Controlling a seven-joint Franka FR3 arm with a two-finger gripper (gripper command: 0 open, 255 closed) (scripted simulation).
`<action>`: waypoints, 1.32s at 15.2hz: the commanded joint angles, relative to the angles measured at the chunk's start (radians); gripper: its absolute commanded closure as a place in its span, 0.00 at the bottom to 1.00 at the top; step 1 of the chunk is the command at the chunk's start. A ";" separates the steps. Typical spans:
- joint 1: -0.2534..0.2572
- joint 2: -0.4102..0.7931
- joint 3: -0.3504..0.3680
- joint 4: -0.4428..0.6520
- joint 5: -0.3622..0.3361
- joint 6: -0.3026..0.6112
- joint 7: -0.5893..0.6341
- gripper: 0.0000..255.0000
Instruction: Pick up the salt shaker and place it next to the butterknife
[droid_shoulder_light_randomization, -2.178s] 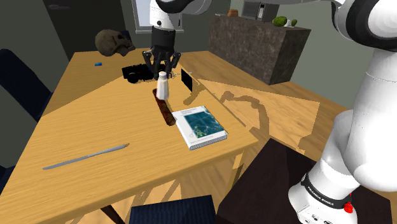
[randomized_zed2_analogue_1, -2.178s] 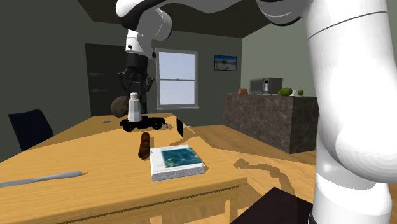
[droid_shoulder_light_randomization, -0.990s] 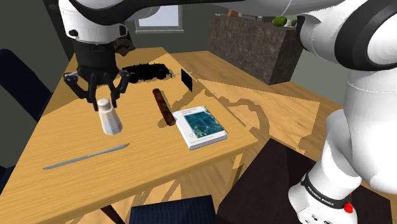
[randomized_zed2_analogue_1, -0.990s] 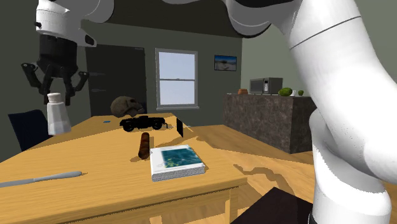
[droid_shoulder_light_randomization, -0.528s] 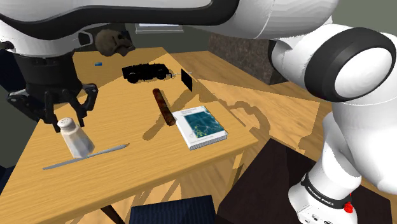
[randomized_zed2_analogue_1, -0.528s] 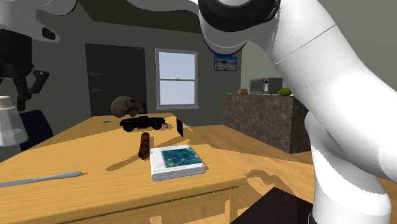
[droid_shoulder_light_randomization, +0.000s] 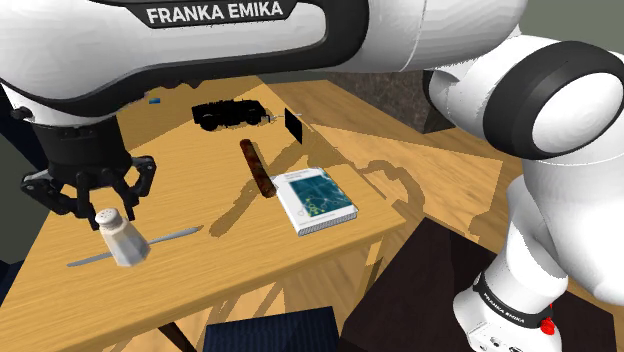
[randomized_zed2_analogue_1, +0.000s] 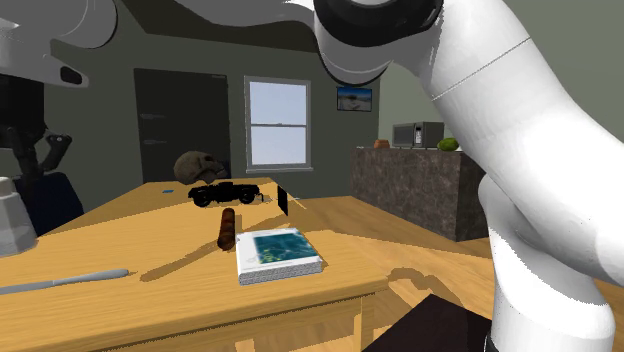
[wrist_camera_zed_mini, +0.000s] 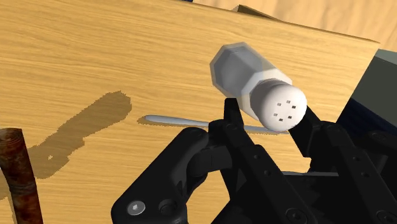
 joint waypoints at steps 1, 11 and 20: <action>0.000 -0.002 0.000 -0.031 0.000 0.030 0.001 1.00; -0.005 -0.005 -0.001 -0.171 -0.001 0.166 0.002 1.00; -0.007 0.016 -0.003 -0.258 -0.004 0.275 0.003 1.00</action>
